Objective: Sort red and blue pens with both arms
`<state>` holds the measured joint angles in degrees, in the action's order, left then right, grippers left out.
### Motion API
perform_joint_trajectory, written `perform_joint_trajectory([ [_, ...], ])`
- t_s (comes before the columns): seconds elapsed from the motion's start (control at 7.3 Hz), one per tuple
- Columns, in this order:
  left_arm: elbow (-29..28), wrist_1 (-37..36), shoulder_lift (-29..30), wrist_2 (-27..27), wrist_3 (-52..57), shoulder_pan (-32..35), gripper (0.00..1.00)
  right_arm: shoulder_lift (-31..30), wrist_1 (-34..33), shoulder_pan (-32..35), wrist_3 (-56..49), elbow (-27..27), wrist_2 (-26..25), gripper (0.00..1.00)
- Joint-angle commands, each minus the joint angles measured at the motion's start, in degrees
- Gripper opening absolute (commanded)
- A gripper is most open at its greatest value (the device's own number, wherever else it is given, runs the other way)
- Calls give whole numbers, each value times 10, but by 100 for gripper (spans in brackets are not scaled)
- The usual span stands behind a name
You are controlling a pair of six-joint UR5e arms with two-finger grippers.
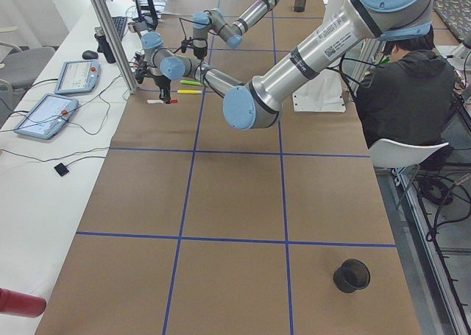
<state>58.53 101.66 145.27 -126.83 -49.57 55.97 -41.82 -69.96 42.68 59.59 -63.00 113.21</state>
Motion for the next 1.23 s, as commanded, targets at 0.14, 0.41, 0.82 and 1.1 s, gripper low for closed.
perform_joint_trajectory([
  [0.14, 4, -1, -2, -1, 0, 1, 0, 1, -2, -2, -1, 4, -1, 55],
  [0.41, 5, -1, -3, -1, -1, 1, 0, 1, -2, -2, -1, 6, -1, 53],
  [0.82, 10, -1, -6, -1, -1, 1, 0, 1, -3, -2, -17, 6, 0, 0],
  [1.1, 18, -1, -11, -1, -1, 3, 0, 0, -5, -2, -52, 6, 0, 0],
])
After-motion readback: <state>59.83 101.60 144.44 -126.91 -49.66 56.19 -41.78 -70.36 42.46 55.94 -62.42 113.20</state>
